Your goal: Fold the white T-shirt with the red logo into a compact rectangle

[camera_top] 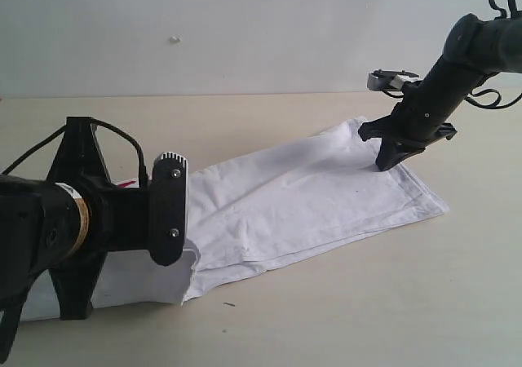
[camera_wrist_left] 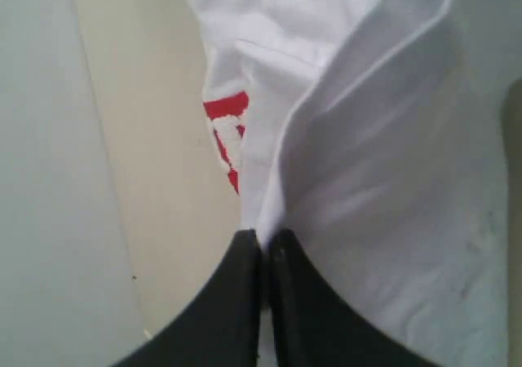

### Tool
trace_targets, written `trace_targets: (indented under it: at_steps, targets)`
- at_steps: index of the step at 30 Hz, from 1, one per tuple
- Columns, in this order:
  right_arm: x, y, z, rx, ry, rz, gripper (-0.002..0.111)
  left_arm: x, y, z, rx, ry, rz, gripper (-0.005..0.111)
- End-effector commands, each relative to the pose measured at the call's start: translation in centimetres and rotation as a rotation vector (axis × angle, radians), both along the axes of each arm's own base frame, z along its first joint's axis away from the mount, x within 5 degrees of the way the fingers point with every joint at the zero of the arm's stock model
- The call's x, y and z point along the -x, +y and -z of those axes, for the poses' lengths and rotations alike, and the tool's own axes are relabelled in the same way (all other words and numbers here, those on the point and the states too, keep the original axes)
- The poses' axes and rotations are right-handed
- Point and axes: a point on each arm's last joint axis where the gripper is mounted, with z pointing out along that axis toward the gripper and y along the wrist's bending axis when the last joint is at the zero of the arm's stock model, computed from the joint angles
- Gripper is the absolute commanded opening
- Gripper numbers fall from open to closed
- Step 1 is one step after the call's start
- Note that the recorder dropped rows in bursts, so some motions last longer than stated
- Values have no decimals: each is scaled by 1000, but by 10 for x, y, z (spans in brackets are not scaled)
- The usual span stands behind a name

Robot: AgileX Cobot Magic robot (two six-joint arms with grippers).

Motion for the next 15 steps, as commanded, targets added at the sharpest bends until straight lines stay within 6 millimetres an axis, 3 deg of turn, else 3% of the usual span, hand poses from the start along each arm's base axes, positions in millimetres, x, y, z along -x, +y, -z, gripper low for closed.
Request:
trace_targets:
  at_steps: [1,7,15]
  targets:
    - [0,-2,2,3,-5,-19,0,-20,8,6,39,3,-24,0]
    - [0,-2,2,5,-7,-19,0,-42,18,10,123,-7,-15,0]
    - [0,-2,2,5,-5,-20,0,-55,32,10,204,0,-62,0]
